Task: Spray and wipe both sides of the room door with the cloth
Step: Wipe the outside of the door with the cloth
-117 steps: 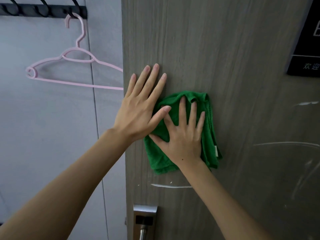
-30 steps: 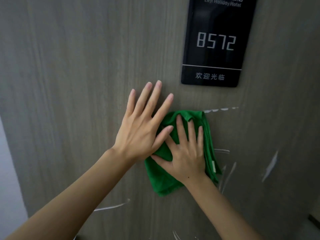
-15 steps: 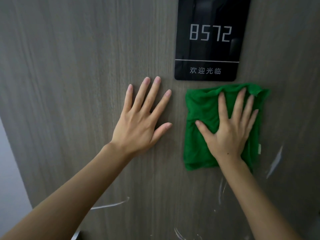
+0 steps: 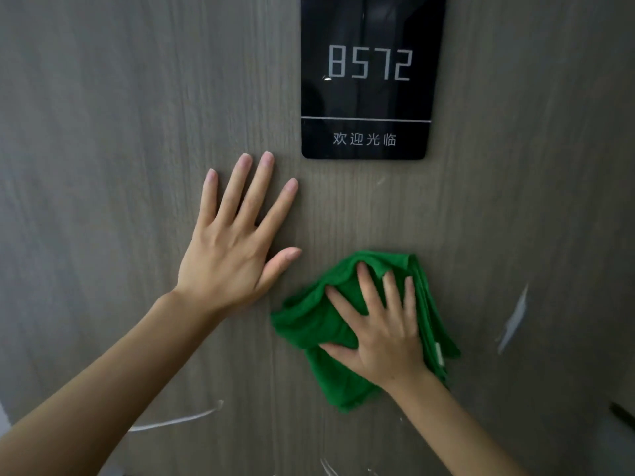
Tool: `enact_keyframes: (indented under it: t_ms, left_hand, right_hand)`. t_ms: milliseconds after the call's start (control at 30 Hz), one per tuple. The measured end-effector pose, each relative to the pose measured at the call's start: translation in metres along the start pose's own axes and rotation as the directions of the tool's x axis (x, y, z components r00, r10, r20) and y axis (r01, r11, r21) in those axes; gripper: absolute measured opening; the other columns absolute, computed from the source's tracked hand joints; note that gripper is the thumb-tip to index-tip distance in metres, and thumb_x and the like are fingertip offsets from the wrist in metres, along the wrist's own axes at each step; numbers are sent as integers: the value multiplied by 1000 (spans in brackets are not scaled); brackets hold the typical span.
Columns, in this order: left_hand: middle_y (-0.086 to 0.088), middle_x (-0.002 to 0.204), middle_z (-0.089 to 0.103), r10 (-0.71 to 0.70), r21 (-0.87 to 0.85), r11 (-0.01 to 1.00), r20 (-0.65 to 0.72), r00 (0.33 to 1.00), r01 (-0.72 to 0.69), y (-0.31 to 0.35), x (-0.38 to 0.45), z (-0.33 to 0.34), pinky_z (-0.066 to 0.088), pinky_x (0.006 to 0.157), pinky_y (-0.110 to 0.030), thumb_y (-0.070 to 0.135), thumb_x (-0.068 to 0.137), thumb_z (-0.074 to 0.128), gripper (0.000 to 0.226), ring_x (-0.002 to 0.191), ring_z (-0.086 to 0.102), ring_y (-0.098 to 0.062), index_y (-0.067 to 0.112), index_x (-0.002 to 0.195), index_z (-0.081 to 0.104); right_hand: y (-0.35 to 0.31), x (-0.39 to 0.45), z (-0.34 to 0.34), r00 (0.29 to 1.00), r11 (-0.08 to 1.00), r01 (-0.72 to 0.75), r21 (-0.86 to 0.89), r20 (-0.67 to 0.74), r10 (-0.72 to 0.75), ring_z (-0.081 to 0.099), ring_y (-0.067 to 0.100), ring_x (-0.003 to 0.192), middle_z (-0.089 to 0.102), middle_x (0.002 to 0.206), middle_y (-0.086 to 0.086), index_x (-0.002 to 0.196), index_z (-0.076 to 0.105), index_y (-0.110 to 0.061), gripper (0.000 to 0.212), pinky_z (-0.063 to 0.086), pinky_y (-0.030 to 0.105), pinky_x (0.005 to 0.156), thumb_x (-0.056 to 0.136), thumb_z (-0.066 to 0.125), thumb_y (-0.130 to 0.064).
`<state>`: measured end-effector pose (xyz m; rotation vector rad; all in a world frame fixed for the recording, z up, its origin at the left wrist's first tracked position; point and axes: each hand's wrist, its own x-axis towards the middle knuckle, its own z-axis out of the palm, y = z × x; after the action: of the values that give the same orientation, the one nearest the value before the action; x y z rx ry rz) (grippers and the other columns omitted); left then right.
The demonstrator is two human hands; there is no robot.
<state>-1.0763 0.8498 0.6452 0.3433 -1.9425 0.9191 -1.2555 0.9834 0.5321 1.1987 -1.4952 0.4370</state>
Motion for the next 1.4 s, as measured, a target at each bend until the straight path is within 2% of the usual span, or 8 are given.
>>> enact_keyframes:
  t_ms: [100, 267, 500, 733, 967, 1133, 1267, 1400]
  left_hand:
    - [-23, 157, 15, 0, -4, 1000, 3, 1000, 0, 0, 0, 0, 4, 117, -56, 56, 101, 17, 68, 145, 13, -41, 11, 152, 23]
    - [-24, 157, 16, -2, 7, 1000, 12, 1000, 2, 1, 0, 1, 5, 117, -57, 55, 101, 19, 68, 145, 12, -41, 10, 152, 22]
    - [-23, 157, 14, -12, -71, 997, -36, 999, 9, 0, -1, 2, 2, 119, -51, 55, 100, 17, 72, 146, 11, -38, 4, 152, 16]
    - [-30, 153, 14, -16, -197, 980, -157, 987, -15, -2, -5, 3, -5, 120, -47, 54, 101, 16, 70, 149, -8, -26, 12, 155, 0]
    - [-30, 152, 20, 22, -165, 985, -157, 987, -48, -1, -5, 0, -4, 119, -47, 50, 102, 20, 66, 149, -1, -28, 8, 152, 18]
    - [-31, 152, 22, -9, -144, 989, -121, 993, -8, 2, -3, -3, -6, 118, -48, 49, 102, 20, 64, 144, 13, -40, 5, 149, 25]
    - [-30, 152, 23, -18, -135, 991, -118, 993, 2, 2, -2, -8, -6, 118, -47, 49, 102, 19, 63, 144, 13, -40, 6, 149, 25]
    - [-30, 152, 23, 19, -134, 990, -124, 992, -35, 8, 3, -16, -5, 118, -48, 47, 102, 21, 60, 144, 13, -40, 8, 149, 26]
  right_hand:
    - [32, -12, -1, 1000, 1000, -11, 2, -6, 11, 39, 39, 119, 34, 144, 10, 135, 41, -32, 67, 21, 57, 106, 85, 30, -76]
    - [65, 30, -16, 940, 941, -334, 48, -62, 336, 20, 42, 138, 22, 154, 18, 145, 30, -25, 80, 6, 55, 113, 86, 26, -78]
    - [25, 95, -27, 882, 889, -453, 70, -111, 458, 17, 41, 143, 21, 156, 21, 150, 24, -23, 80, 12, 58, 114, 88, 31, -73]
    - [-51, 80, -15, 991, 986, -87, 144, -85, 99, 30, 34, 136, 32, 154, 7, 142, 43, -29, 67, 15, 55, 114, 85, 53, -63]
    - [-23, 70, -16, 993, 992, -56, 112, -97, 67, 30, 31, 136, 34, 153, 5, 142, 43, -34, 70, 11, 53, 115, 82, 53, -69]
    - [57, 36, -14, 965, 968, -251, 22, -75, 252, 23, 37, 137, 21, 155, 10, 148, 25, -30, 79, 6, 53, 114, 84, 32, -77]
    - [114, 9, -17, 855, 857, -515, 38, -55, 516, 23, 41, 139, 24, 155, 20, 143, 37, -16, 80, 16, 61, 112, 88, 29, -74]
    - [119, 8, -15, 782, 785, -616, 67, -65, 619, 20, 42, 141, 23, 155, 23, 134, 51, -4, 81, 16, 61, 113, 90, 31, -69]
